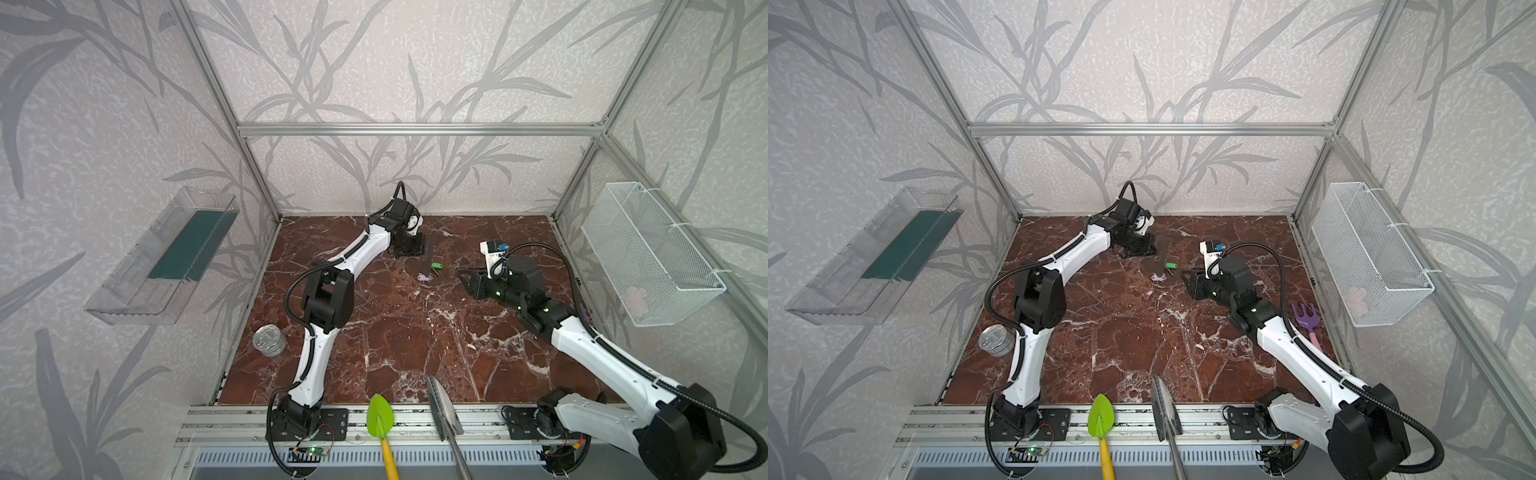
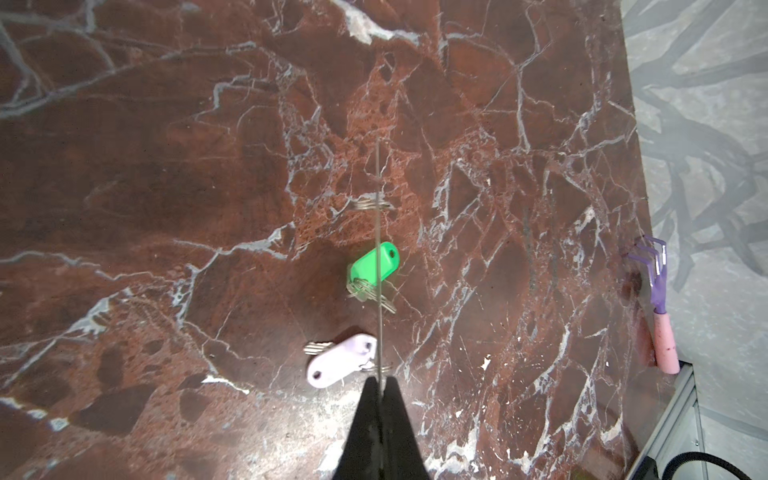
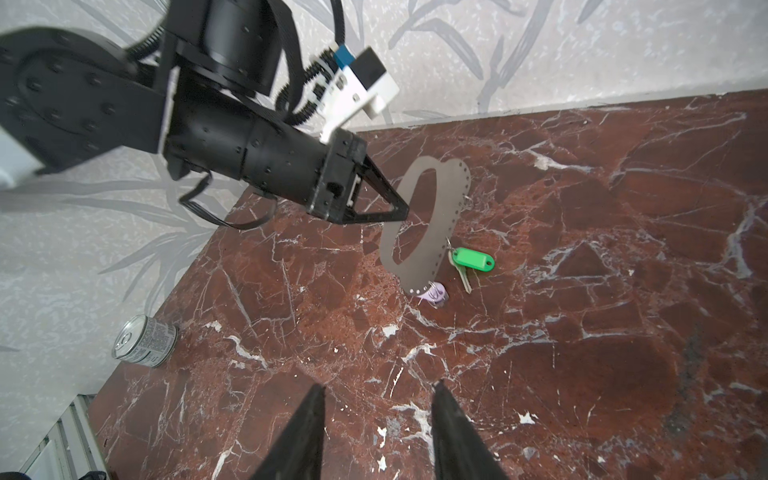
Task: Put the keys on the keyring
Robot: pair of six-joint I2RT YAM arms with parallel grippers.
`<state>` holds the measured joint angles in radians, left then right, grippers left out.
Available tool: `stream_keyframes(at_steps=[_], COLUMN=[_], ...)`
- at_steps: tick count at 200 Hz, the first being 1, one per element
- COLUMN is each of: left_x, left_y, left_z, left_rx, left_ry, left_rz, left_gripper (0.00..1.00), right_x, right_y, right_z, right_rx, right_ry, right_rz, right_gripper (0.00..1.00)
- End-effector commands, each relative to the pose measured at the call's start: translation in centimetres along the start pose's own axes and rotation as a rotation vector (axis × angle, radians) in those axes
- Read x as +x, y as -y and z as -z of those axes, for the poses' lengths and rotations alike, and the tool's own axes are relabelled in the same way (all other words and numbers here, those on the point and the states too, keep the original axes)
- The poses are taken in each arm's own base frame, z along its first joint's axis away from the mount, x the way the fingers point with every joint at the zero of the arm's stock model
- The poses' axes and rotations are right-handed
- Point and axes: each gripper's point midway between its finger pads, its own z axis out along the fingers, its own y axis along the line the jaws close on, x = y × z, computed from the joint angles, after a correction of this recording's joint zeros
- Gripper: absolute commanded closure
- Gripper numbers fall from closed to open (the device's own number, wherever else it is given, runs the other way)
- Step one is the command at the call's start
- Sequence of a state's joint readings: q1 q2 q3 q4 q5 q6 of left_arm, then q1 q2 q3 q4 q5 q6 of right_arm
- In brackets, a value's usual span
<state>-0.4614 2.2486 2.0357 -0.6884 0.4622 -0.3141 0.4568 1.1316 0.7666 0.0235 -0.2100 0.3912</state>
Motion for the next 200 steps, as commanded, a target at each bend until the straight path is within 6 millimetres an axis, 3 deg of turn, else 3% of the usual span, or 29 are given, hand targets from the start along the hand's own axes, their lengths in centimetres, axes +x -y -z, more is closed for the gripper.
stream_keyframes(at_steps=[1,51,141,173,200], left_x=[-1.9,-3.2,-4.1,-3.4,-2.5], left_y=[3.8,5.3,9.7,7.8,4.2], left_z=[3.8,5.0,2.3,0.6,-0.7], left_rx=[0.056,0.081,0.186,0.135,0.080], left_ry=[0.067,0.103,0.100,0.074,0.037], left_rz=[-0.069,-0.092,-0.108,-0.106,-0.065], left_gripper=[1.00,1.00,1.00,1.00,1.00], right_x=[-0.1,-0.1,-0.3,-0.1,-0.2], right_y=[0.2,0.4,0.5,0.5,0.6], right_z=[-0.2,0.0,0.3,0.3,0.4], right_rx=[0.003,0.011,0.013,0.014,0.018], right_ry=[-0.003,-0.005,-0.001,-0.005,-0.003], right_rz=[0.011,0.014,0.012,0.012,0.013], right_gripper=[0.58,0.58,0.58,0.58,0.58])
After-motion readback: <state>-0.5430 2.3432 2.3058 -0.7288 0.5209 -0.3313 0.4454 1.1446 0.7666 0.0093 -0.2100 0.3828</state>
